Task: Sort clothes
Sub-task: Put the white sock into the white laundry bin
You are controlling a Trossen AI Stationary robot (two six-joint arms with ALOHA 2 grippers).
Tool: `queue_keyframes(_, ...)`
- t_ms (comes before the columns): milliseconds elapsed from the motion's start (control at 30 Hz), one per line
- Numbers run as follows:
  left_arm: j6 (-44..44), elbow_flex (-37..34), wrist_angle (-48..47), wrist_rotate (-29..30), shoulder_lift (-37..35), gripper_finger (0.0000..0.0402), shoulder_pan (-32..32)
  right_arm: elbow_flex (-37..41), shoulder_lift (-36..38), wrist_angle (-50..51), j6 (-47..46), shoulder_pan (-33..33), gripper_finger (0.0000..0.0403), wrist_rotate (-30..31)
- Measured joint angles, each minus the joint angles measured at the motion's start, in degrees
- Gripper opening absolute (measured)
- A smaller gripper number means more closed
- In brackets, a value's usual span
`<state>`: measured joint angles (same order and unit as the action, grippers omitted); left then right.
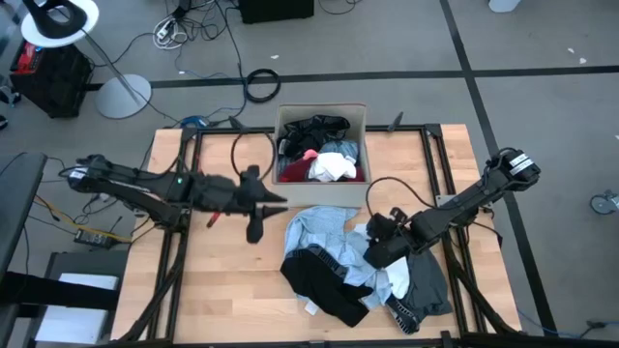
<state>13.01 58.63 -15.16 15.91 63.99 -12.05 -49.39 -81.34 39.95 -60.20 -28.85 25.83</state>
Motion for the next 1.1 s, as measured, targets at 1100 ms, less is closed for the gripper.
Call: queue_keyframes(1100, 6.95, -10.08, 21.51, 1.10, 16.15, 0.0108, -8.58, -0.66, 0.24, 16.44, -23.67, -2.30, 0.0006, -6.29)
